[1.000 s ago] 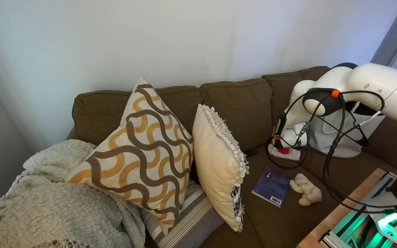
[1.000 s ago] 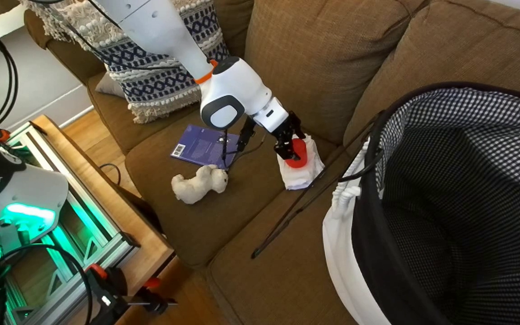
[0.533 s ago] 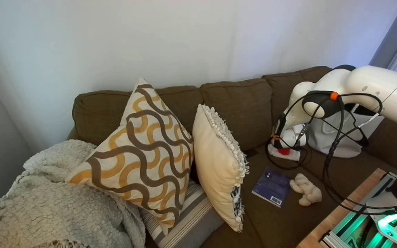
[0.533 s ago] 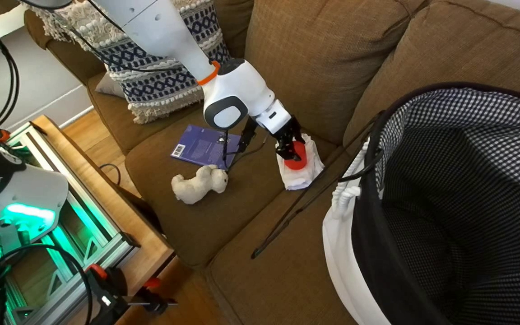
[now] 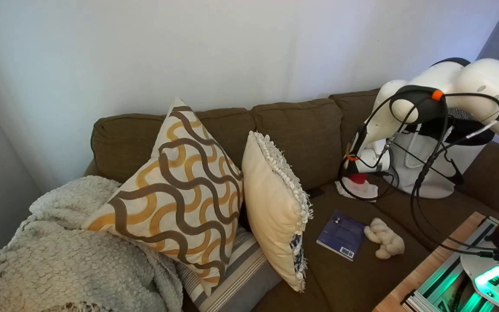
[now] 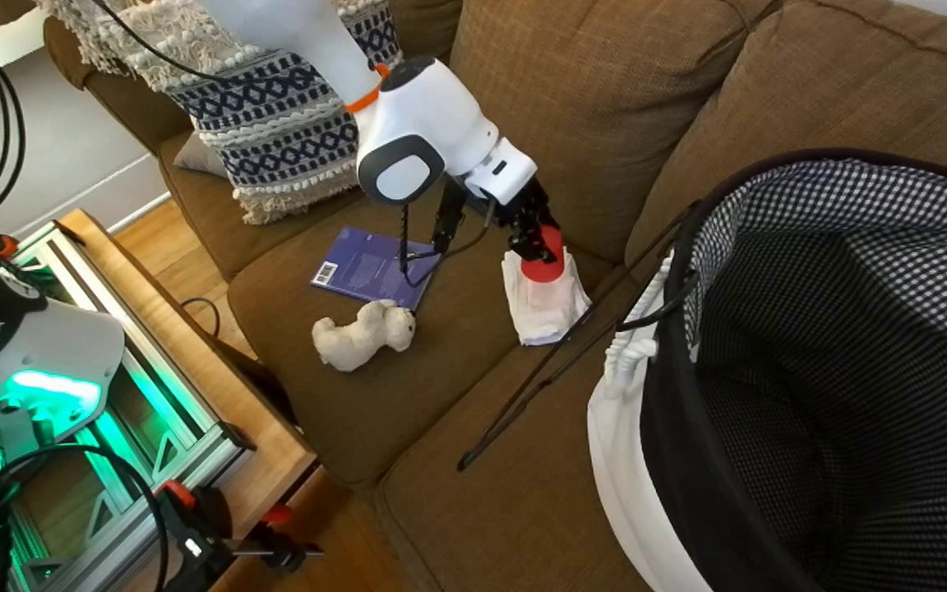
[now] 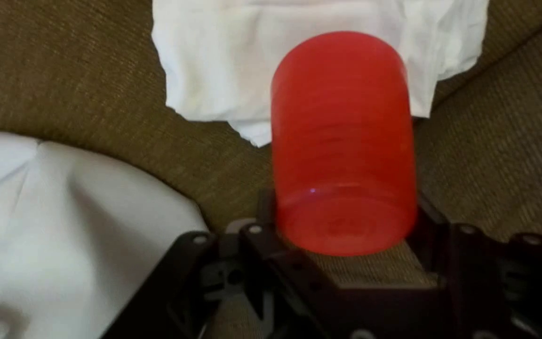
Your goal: Put the cup on the backrest of the chair
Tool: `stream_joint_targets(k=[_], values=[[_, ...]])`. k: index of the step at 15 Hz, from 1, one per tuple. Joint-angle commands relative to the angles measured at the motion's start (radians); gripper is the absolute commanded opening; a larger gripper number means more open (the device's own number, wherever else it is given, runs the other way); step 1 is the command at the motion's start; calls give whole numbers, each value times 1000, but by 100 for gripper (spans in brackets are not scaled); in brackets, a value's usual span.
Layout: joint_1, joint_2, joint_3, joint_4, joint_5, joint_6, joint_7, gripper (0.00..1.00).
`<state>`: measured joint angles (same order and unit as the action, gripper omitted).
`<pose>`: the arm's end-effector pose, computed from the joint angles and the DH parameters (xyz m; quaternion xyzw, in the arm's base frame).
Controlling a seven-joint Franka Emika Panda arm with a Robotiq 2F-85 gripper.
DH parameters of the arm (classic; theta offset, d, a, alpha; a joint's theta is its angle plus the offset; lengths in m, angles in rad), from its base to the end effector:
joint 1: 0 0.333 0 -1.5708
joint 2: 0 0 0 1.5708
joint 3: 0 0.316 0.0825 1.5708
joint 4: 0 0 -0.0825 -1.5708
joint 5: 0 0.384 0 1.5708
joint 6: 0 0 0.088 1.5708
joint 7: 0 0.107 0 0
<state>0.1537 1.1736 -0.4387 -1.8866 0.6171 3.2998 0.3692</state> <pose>0.5378 -0.2239 -0.0067 0.8522 -0.4472 0.2197 0.1594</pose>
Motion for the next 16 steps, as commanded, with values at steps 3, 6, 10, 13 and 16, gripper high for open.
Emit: stream_joint_targets(k=[3, 6, 10, 13, 16], values=[[26, -365, -33, -254, -106, -42, -93, 42], [67, -526, -79, -333, -137, -12, -98, 42], [92, -541, -104, -296, -103, 13, -104, 67], [91, -533, -101, -295, -103, 9, -105, 42], [146, -521, -140, -228, -119, 104, -130, 42]])
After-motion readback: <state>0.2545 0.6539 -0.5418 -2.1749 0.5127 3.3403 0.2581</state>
